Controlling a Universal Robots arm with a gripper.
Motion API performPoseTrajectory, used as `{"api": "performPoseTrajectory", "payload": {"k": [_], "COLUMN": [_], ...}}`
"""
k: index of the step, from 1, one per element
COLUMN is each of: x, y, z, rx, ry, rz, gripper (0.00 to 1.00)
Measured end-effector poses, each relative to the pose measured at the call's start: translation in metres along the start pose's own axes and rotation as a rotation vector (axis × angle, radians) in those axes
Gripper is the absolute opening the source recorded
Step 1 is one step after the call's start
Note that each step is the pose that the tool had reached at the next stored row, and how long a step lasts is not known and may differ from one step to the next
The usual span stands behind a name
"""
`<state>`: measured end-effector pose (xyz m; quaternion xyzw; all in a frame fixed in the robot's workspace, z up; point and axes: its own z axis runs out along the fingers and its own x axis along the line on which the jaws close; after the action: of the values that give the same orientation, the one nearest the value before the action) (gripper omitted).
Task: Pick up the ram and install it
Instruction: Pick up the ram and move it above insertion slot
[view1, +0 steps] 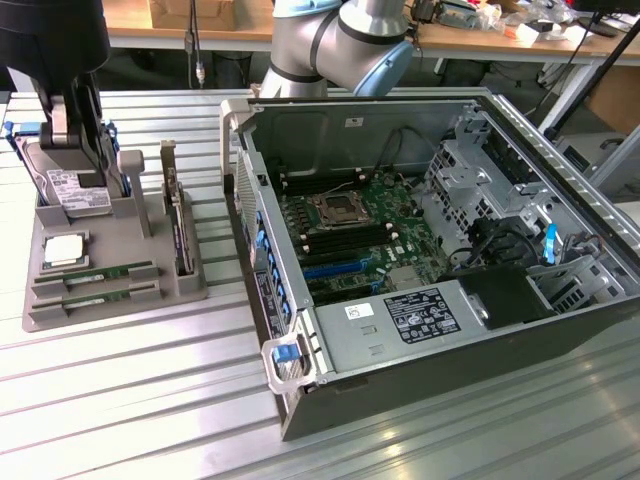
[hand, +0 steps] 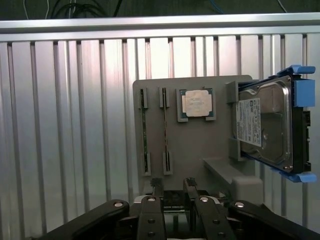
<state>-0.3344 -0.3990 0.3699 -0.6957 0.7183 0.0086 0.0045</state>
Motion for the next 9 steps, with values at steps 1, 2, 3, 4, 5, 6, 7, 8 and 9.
{"api": "performPoseTrajectory", "payload": {"k": [1, 2, 3, 4, 5, 6, 7, 8, 9], "x": [0.0000, 0.0000, 0.0000, 0.0000, 0.0001, 0.0001, 0.0001, 0.0001, 0.0001], "y": [0.0000, 0.0000, 0.0000, 0.0000, 0.0000, 0.0000, 0.0000, 0.0000, 0.0000], "z": [0.0007, 0.0012, 0.0020, 0.0026, 0.0033, 0.0038, 0.0040, 0.0046, 0.0049], "rx": [0.0000, 0.0000, 0.0000, 0.0000, 0.0000, 0.0001, 0.0000, 0.0000, 0.0000], "ry": [0.0000, 0.0000, 0.0000, 0.0000, 0.0000, 0.0000, 0.0000, 0.0000, 0.0000], "rz": [0.000, 0.000, 0.000, 0.000, 0.000, 0.000, 0.000, 0.000, 0.000], "gripper": [0.30, 0.30, 0.30, 0.30, 0.30, 0.30, 0.30, 0.30, 0.30]}}
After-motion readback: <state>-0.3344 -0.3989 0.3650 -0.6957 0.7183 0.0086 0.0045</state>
